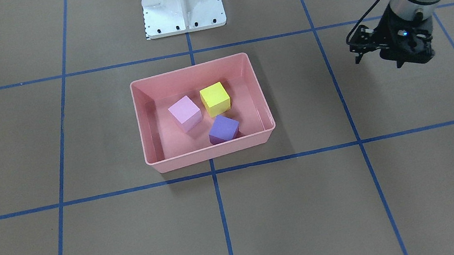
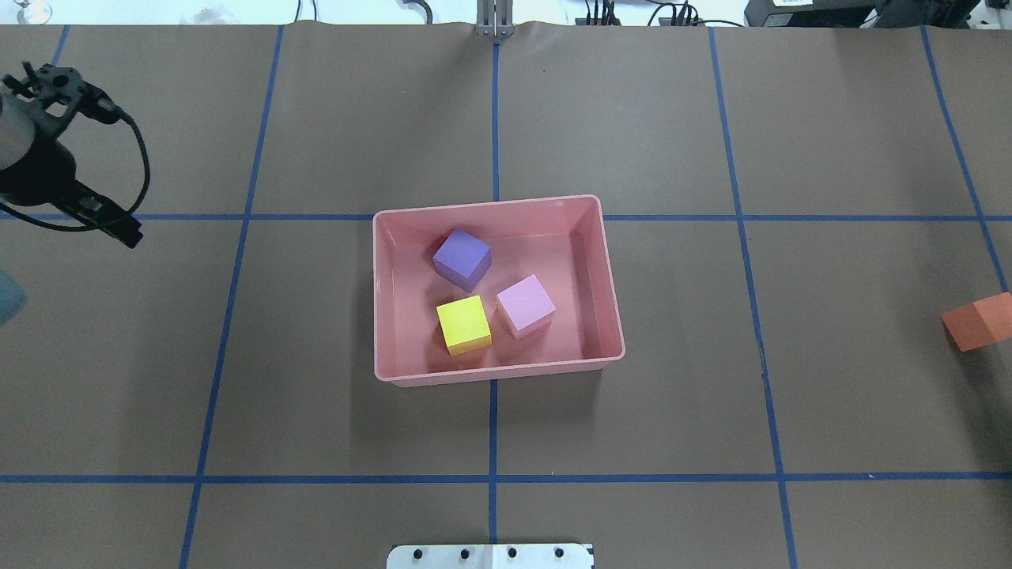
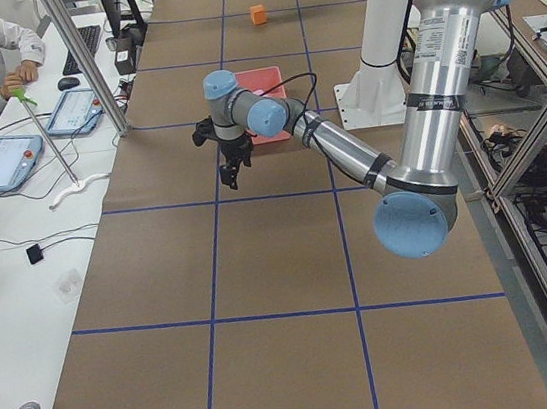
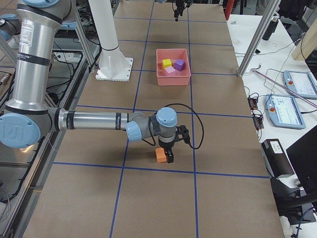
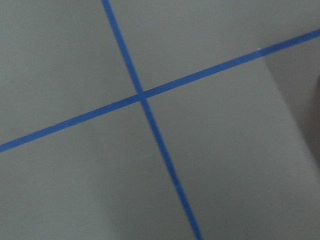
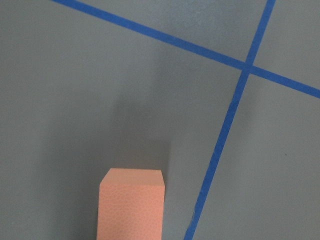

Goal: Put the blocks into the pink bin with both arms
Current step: 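Withdraw the left gripper while the right gripper moves to the orange cube, then grasp the orange cube with the right gripper and lift it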

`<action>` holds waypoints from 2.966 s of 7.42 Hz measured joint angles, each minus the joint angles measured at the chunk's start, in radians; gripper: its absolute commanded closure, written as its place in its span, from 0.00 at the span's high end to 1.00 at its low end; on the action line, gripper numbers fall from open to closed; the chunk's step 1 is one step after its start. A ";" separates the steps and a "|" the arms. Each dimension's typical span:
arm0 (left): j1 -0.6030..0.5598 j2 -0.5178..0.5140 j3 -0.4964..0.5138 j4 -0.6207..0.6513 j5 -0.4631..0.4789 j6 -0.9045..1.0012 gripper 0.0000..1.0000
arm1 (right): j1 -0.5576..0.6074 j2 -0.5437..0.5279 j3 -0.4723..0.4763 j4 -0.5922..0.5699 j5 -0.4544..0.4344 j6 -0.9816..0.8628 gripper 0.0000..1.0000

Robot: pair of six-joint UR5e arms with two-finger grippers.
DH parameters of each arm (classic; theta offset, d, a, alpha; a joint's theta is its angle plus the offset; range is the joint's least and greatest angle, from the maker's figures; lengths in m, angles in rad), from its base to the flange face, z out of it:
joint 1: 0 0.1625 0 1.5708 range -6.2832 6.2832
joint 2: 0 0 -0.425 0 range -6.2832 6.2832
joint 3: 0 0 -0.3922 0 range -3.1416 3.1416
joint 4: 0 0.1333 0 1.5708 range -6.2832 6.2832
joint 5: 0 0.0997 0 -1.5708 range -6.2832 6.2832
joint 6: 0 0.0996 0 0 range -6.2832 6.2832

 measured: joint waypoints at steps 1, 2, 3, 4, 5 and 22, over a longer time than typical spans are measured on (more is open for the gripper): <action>-0.032 0.022 -0.001 0.000 -0.001 0.060 1.00 | -0.012 -0.006 -0.031 0.094 0.002 0.077 1.00; -0.045 0.031 -0.001 0.000 -0.002 0.084 1.00 | -0.035 -0.014 -0.046 0.170 0.003 0.157 1.00; -0.050 0.035 -0.002 0.000 -0.004 0.092 1.00 | -0.065 -0.023 -0.056 0.234 0.002 0.229 1.00; -0.052 0.035 -0.002 -0.001 -0.008 0.093 1.00 | -0.096 -0.033 -0.064 0.294 -0.002 0.293 1.00; -0.052 0.036 -0.003 0.000 -0.016 0.092 1.00 | -0.124 -0.041 -0.079 0.349 -0.011 0.334 1.00; -0.042 0.033 -0.006 -0.007 -0.037 -0.080 1.00 | -0.333 0.326 0.159 -0.049 -0.093 0.686 0.00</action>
